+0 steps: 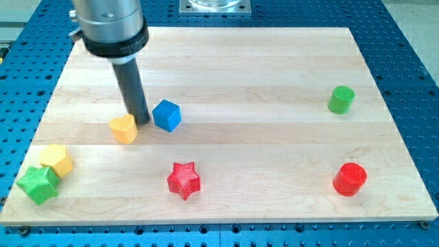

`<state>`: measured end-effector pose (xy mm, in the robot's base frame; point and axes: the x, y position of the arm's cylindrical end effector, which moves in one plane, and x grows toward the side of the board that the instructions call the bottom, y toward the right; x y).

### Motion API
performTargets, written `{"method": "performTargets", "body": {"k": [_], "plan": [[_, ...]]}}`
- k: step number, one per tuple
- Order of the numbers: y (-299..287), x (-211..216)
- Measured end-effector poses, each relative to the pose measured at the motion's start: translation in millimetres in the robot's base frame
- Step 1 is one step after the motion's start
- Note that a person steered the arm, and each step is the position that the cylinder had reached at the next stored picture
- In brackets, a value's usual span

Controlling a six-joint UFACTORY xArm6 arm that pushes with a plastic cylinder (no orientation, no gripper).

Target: Adjust the cube vertically above the red star

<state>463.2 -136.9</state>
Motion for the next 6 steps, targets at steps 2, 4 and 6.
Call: {"method": "performTargets", "body": {"k": [2, 4, 6], "plan": [[-16.4, 66.5], [-65.2, 80.3], [89.6, 2.2]]}}
